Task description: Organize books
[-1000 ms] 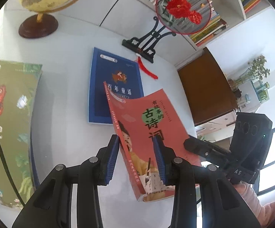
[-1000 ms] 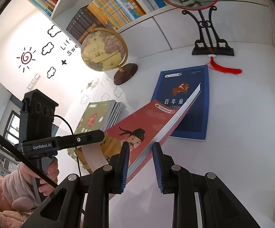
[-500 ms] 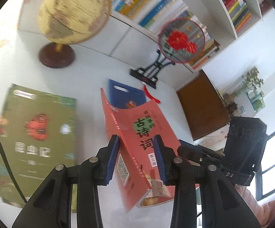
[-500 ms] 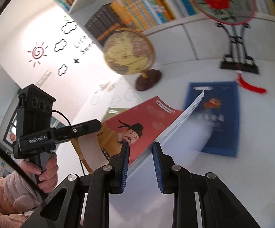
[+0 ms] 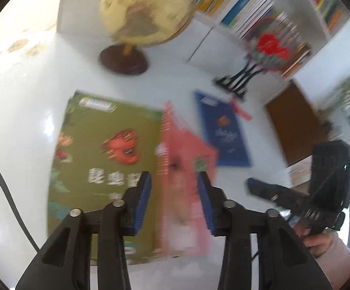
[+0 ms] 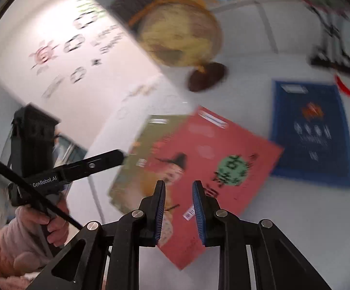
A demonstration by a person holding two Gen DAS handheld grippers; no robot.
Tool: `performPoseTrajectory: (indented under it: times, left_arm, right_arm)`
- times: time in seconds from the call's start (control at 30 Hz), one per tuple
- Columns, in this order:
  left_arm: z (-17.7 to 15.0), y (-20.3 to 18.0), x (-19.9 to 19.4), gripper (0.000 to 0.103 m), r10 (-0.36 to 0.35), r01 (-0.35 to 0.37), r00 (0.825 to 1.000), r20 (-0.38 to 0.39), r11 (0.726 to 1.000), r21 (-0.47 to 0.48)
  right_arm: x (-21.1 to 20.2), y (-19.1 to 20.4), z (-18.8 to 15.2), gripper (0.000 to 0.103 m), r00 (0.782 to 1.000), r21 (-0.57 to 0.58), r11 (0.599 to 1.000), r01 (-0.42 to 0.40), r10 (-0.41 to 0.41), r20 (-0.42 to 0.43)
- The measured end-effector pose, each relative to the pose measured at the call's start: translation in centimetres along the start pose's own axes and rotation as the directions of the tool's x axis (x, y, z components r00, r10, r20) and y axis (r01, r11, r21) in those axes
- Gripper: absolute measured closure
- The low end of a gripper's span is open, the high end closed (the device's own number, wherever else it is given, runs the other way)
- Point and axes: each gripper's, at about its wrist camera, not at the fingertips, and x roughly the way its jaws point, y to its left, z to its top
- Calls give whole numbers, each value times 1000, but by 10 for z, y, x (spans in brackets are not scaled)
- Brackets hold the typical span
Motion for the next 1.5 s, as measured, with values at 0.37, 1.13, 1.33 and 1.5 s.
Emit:
performPoseTrajectory:
  times: [0.37, 1.13, 1.33, 1.5]
  left_arm:
    - [3, -3, 49, 62, 40, -25, 983, -181, 996, 82]
    - [-2, -21, 54, 56, -117, 118, 979, -168, 993, -4]
    - [-5, -35, 59, 60, -90, 95, 983, -163, 995, 27]
    - [2, -32, 45, 62, 68, -66, 995, -72, 997, 37]
  right_arm:
    - [34, -92, -53, 33, 993, 442, 889, 116, -96, -68]
    - [30, -120, -44, 23, 990, 430, 894, -124, 139, -3]
    - [30, -109, -37, 63, 974, 365, 905, -217, 224, 25]
    - [44, -103, -38, 75, 980, 347, 923, -168, 193, -40]
